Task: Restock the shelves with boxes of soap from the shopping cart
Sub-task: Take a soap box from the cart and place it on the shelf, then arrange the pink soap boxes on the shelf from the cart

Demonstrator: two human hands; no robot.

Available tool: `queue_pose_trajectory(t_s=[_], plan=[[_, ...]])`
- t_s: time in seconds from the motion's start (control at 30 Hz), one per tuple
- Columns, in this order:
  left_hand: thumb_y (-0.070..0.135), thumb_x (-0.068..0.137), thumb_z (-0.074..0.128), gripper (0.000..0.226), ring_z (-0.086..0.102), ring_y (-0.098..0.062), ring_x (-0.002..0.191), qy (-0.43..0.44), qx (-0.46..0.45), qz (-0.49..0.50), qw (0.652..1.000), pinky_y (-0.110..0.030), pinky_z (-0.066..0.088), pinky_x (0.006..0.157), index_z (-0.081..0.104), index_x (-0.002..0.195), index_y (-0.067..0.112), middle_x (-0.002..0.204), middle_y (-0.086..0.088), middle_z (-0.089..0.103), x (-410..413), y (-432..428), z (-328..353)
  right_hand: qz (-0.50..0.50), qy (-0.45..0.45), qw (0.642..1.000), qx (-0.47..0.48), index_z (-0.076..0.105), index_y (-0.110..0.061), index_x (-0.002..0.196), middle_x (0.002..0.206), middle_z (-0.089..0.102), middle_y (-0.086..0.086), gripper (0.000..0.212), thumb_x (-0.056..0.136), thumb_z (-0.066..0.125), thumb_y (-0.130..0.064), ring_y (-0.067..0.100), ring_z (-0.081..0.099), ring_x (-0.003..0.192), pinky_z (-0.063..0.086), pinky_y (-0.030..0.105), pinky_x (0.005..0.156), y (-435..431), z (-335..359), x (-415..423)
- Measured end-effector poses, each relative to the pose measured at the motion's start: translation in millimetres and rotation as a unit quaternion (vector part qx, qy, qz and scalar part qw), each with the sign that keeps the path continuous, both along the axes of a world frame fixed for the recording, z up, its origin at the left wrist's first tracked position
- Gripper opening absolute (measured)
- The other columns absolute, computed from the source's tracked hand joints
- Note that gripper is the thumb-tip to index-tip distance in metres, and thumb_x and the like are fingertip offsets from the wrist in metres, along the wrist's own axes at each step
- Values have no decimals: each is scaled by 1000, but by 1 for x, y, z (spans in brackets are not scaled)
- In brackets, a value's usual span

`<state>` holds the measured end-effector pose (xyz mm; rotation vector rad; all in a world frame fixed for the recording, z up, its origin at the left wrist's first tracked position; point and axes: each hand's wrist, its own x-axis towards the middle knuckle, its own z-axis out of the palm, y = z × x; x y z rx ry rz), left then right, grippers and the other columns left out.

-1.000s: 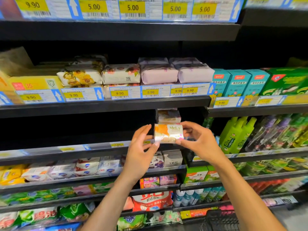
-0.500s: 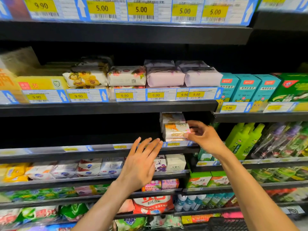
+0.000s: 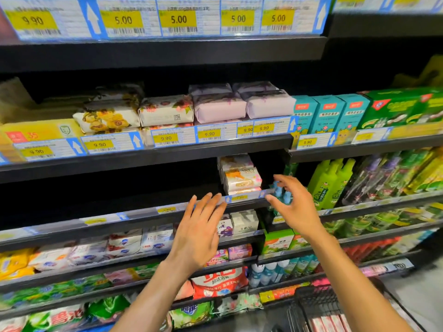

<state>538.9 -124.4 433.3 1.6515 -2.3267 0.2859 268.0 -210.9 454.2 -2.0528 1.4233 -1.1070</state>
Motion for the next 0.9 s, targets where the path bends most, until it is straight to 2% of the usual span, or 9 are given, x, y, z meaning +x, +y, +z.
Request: queue_pose_trajectory(t_s=[0.13, 0.23, 0.33, 0.5, 0.67, 0.8, 0.9], plan=[[23, 86, 58, 65, 37, -30, 144, 22, 24, -75, 997, -52, 27, 121, 46, 148, 10, 154, -10, 43, -17, 18, -14, -67, 103, 992, -40, 53, -11, 143, 142, 55, 6, 55, 96, 69, -35, 24, 49, 134, 42, 40, 111, 58, -30, -33], [25, 86, 55, 64, 42, -30, 140, 21, 65, -129, 989, -50, 29, 119, 46, 147, 11, 151, -11, 47, -40, 29, -33, -138, 179, 974, -9, 50, -10, 145, 144, 52, 8, 61, 96, 68, -41, 29, 47, 134, 42, 43, 111, 108, -61, -68], [29, 87, 50, 62, 44, -30, 139, 21, 100, -188, 977, -47, 25, 119, 47, 147, 13, 149, -10, 49, -72, 37, -53, -208, 216, 953, 43, 52, -10, 143, 142, 53, 9, 66, 93, 63, -51, 32, 51, 130, 43, 46, 108, 169, -96, -100], [34, 84, 51, 65, 44, -30, 137, 17, 160, -269, 950, -45, 26, 120, 47, 146, 15, 148, -7, 49, -141, 46, -89, -301, 220, 915, 156, 53, -11, 142, 139, 54, 12, 69, 89, 51, -55, 38, 53, 124, 47, 50, 102, 267, -143, -147], [38, 87, 50, 66, 44, -32, 138, -14, 216, -367, 905, -49, 31, 118, 45, 148, 15, 148, -10, 49, -225, 66, -124, -404, 190, 863, 235, 55, -11, 141, 140, 55, 15, 69, 89, 51, -56, 38, 51, 127, 46, 51, 106, 361, -192, -193], [39, 83, 49, 62, 53, -33, 127, -49, 245, -415, 875, -44, 36, 113, 57, 136, 9, 138, -13, 58, -293, 87, -145, -442, 154, 833, 295, 54, -8, 140, 141, 54, 17, 68, 94, 48, -57, 39, 51, 129, 48, 50, 105, 406, -226, -221], [37, 82, 55, 60, 53, -32, 125, -57, 272, -443, 852, -43, 39, 111, 56, 136, 10, 136, -13, 59, -334, 101, -169, -456, 119, 821, 323, 55, -3, 140, 140, 57, 21, 65, 95, 53, -50, 42, 53, 126, 50, 51, 102, 430, -254, -239]])
